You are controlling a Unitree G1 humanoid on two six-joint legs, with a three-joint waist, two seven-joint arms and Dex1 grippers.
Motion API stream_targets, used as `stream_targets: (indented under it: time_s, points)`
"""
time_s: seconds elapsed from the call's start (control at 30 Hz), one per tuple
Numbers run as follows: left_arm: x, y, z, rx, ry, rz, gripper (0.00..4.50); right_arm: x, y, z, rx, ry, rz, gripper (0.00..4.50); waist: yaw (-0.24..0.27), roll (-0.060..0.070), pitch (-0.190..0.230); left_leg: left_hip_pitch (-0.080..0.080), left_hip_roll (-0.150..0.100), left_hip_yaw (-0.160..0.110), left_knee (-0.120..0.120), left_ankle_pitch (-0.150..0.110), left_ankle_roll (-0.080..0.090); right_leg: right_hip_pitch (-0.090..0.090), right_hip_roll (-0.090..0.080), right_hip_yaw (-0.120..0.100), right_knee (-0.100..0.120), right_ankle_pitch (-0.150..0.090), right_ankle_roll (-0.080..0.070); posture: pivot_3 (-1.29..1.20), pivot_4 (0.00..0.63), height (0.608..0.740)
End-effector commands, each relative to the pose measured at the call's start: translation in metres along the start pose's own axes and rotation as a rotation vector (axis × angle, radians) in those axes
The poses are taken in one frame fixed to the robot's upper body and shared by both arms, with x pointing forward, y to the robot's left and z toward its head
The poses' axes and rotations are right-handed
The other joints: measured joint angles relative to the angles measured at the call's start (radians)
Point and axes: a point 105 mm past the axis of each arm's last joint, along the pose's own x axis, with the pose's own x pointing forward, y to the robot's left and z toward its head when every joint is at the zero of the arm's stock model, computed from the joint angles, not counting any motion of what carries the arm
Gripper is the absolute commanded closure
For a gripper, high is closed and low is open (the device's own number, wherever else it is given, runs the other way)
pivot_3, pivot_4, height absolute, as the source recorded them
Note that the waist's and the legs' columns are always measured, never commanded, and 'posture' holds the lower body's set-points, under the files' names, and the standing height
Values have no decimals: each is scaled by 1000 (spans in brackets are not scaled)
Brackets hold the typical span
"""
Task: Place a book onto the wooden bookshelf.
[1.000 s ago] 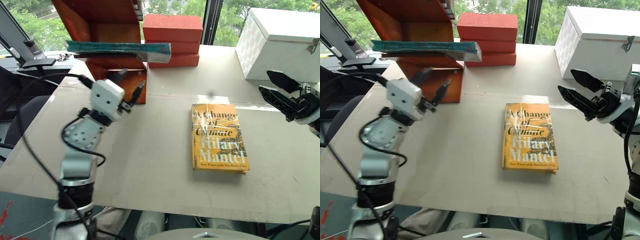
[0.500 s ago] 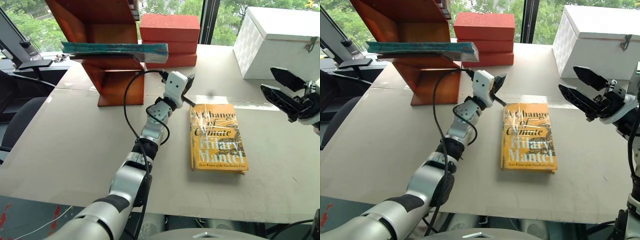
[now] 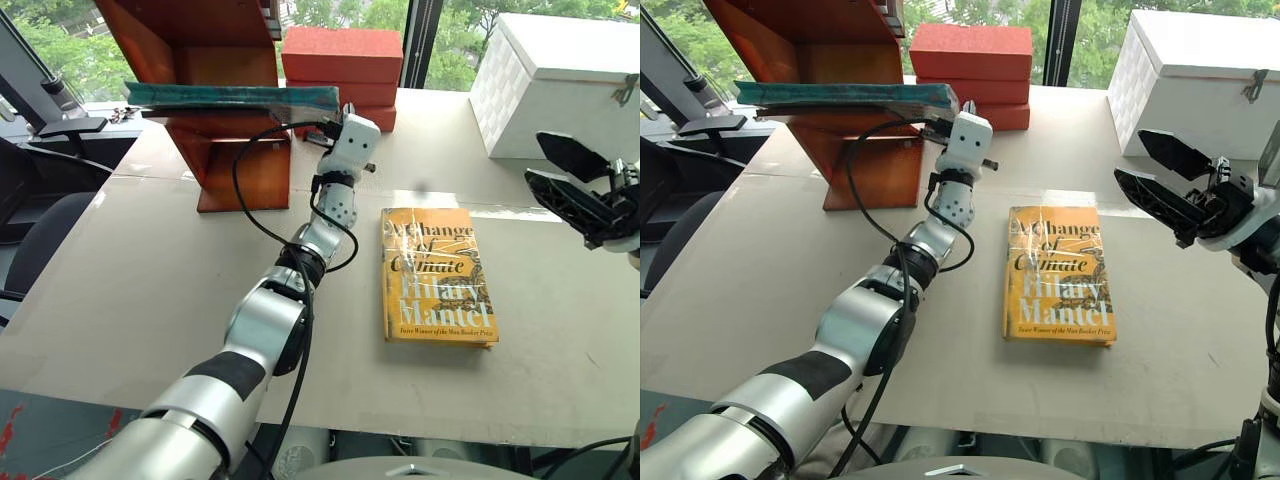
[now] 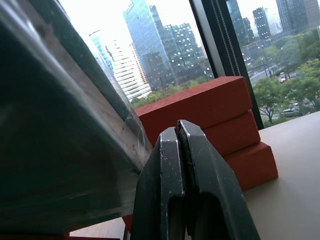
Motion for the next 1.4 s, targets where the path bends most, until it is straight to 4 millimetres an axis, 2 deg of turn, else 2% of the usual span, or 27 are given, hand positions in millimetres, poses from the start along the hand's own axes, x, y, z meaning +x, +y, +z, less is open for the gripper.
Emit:
stream_targets:
  time_s: [0.03, 0.47, 0.57, 0.67, 0.77, 0.83, 0.9, 0.97, 1.03, 1.13, 1.27, 1.4]
  points:
    - [8, 8, 15, 16, -38, 85, 4470, 1, 7, 10, -37, -13, 25, 0, 0, 0, 0, 0, 0, 0, 0, 0, 0, 0, 0, 0, 0, 0, 0, 0, 150, 718]
    - [9, 32, 5, 44, -10, 188, 4470, 2, 3, 6, -43, -2, 15, 0, -6, 0, 0, 0, 0, 1, 0, 0, -1, 0, 0, 1, 0, 0, 0, 0, 150, 718]
    - [8, 20, 2, 39, 3, 106, 4470, 2, 3, 4, -42, 2, 14, 0, -7, 0, 0, 0, 0, 1, 0, 0, -1, -1, 1, 1, 0, 0, 0, 0, 150, 718]
    - [2, -2, -6, 8, 38, -60, 4470, 0, 3, 2, -49, 9, 6, 0, -2, 0, 0, 0, 0, 1, 0, 0, -1, -1, 1, 0, 1, 0, 0, 0, 150, 718]
    - [-2, -9, -12, -55, 69, -136, 4470, -2, 2, 1, -51, 13, -6, 0, 0, 0, 0, 0, 0, 1, 0, 0, -1, -1, 0, 0, 0, 0, 0, 0, 150, 718]
    - [-9, -17, -16, -95, 79, -237, 3960, -7, 1, -3, -53, 31, -21, 0, 0, 0, 0, 0, 0, 1, 0, 0, -1, -1, 0, 0, 0, 0, 0, 0, 150, 718]
    - [-21, -23, -26, -143, 115, -358, 3258, -12, -1, -10, -54, 57, -39, 0, 0, 0, 0, 0, 0, 1, 0, 0, -1, -1, 0, 0, 0, 0, 0, 0, 150, 718]
    - [-35, -21, -34, -190, 139, -472, 2297, -19, -2, -16, -52, 80, -56, 0, -2, 0, 0, 0, 0, 1, 0, 0, -1, -1, 0, 0, 0, 0, 0, 0, 150, 718]
    - [-54, -11, -38, -227, 151, -581, 1370, -27, -5, -26, -58, 119, -82, 0, -8, 0, 0, 0, 0, 1, 0, 0, -1, -1, 1, 0, 0, 0, 0, 0, 150, 718]
    - [-87, 16, -49, -294, 233, -680, 25, -44, -9, -46, -62, 194, -120, 0, -14, 1, 0, 1, 2, 1, 0, 1, -2, -1, 2, 2, 1, 0, 0, 0, 150, 718]
    - [-134, 52, -56, -437, 353, -747, 25, -71, -18, -74, -92, 304, -196, 0, -17, 2, -1, 2, 2, 1, 0, 1, -2, 0, 0, 3, 2, 0, 0, 0, 150, 718]
    - [-204, 87, -60, -468, 494, -863, 25, -109, -19, -109, -126, 439, -278, 0, -18, 3, -2, 4, 2, 1, 1, 1, -2, 1, -3, 3, 2, 0, 0, 0, 150, 718]
